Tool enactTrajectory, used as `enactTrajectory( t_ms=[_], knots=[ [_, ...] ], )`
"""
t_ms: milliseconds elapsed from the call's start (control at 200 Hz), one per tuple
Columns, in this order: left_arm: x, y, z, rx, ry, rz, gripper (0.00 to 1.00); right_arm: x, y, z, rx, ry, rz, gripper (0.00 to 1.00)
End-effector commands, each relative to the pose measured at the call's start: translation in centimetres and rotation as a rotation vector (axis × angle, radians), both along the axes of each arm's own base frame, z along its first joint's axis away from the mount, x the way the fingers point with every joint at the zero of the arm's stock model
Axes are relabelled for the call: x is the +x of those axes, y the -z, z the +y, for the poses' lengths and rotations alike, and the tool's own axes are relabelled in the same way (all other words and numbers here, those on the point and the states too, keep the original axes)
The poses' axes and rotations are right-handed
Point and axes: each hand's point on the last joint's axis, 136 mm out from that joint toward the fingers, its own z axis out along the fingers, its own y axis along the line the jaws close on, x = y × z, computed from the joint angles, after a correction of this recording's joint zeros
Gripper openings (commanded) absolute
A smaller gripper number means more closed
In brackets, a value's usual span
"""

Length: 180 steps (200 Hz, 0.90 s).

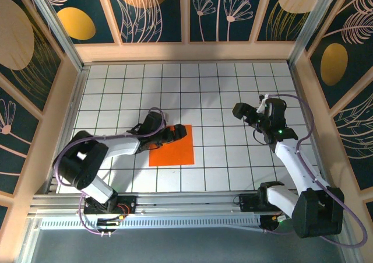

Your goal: Fold a paper plane with a square sheet of paper (fold left side to right side)

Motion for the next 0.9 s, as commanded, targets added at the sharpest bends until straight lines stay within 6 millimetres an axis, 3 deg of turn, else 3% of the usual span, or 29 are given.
enactTrajectory(
  t_ms=[0, 155, 320, 525, 566, 746, 896],
  knots=[
    [-0.4, 2.6, -1.5, 0.03, -0.014, 0.096, 0.99, 0.2, -0.9, -0.2, -0.036, -0.003, -0.02, 0.94],
    [0.8, 3.1, -4.3, 0.011, -0.012, 0.102, 0.99, 0.0, -0.5, -0.5, -0.069, 0.0, -0.003, 0.93],
    [1.9, 2.2, -6.3, -0.011, 0.024, 0.084, 0.99, 0.0, -0.2, -0.6, -0.079, -0.005, 0.004, 0.92],
    [3.1, -2.2, -7.2, -0.044, 0.048, -0.005, 0.99, 0.1, 0.6, 0.1, -0.096, -0.051, 0.038, 0.88],
    [3.8, -4.1, -7.7, -0.065, 0.048, -0.042, 0.99, 0.2, 0.7, 0.2, -0.108, -0.06, 0.047, 0.86],
    [3.1, -5.7, -6.0, -0.03, 0.03, -0.085, 0.99, 0.7, 1.9, 1.8, -0.175, -0.114, 0.101, 0.86],
    [0.9, -4.1, -2.6, 0.025, -0.031, -0.066, 0.96, 1.2, 3.0, 4.0, -0.228, -0.16, 0.134, 0.9]
  ],
)
